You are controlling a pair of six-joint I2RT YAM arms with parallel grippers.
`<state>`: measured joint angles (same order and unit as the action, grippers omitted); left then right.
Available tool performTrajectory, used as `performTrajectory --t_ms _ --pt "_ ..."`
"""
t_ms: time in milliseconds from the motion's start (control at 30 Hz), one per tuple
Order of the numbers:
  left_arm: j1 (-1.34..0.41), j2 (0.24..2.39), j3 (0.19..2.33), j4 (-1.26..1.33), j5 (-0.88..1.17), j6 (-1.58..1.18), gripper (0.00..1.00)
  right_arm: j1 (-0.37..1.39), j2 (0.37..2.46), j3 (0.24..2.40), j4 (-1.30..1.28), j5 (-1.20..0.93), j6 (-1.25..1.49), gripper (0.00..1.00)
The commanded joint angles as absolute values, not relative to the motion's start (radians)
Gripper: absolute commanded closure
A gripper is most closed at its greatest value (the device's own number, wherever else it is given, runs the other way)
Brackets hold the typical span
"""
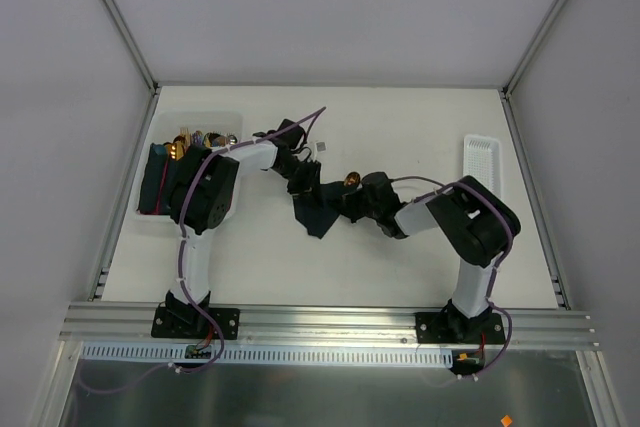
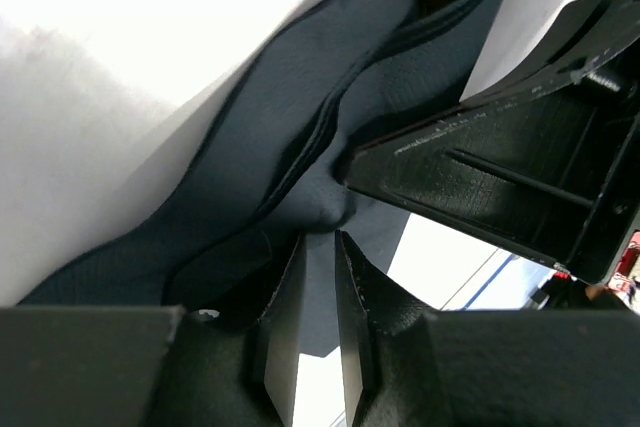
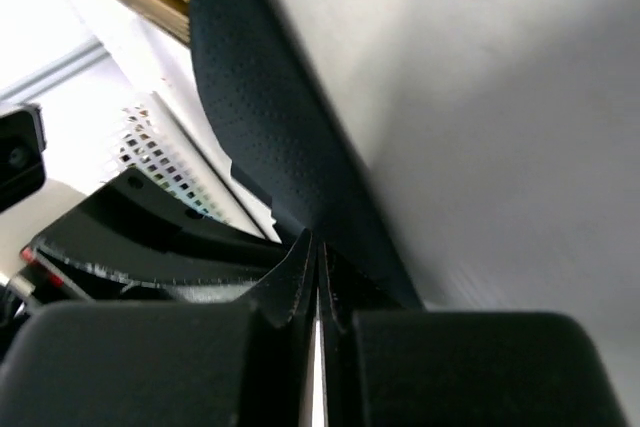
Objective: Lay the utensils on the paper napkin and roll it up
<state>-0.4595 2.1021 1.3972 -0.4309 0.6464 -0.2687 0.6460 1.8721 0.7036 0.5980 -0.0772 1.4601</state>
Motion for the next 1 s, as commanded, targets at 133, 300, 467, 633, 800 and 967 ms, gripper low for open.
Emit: performTrajectory --t_ms 133,300,467,633,800,967 --pt "-0.485 2.168 1.440 -0.449 0.635 -0.172 0.82 0.661 1.859 0.508 0.589 -0.018 1.580 1.00" --pt "-0.488 2.174 1.445 -0.471 0.637 -0.123 0.82 0.667 1.783 0.486 0.586 -0.006 1.513 1.00" --pt "-0.491 2.192 1.460 -0.499 0.657 -0.084 0.83 0.624 1.721 0.551 0.526 -0.054 1.338 0.83" --pt "-0.492 2.207 1.474 -0.529 0.660 -0.046 0.84 0.548 1.684 0.662 0.480 -0.156 1.138 0.71" --pt "-0.492 2.214 1.493 -0.546 0.649 -0.014 0.84 0.468 1.698 0.790 0.387 -0.267 0.984 0.70" --pt "-0.492 2.227 1.517 -0.566 0.652 -0.009 0.84 0.446 1.729 0.922 0.207 -0.327 0.823 0.77"
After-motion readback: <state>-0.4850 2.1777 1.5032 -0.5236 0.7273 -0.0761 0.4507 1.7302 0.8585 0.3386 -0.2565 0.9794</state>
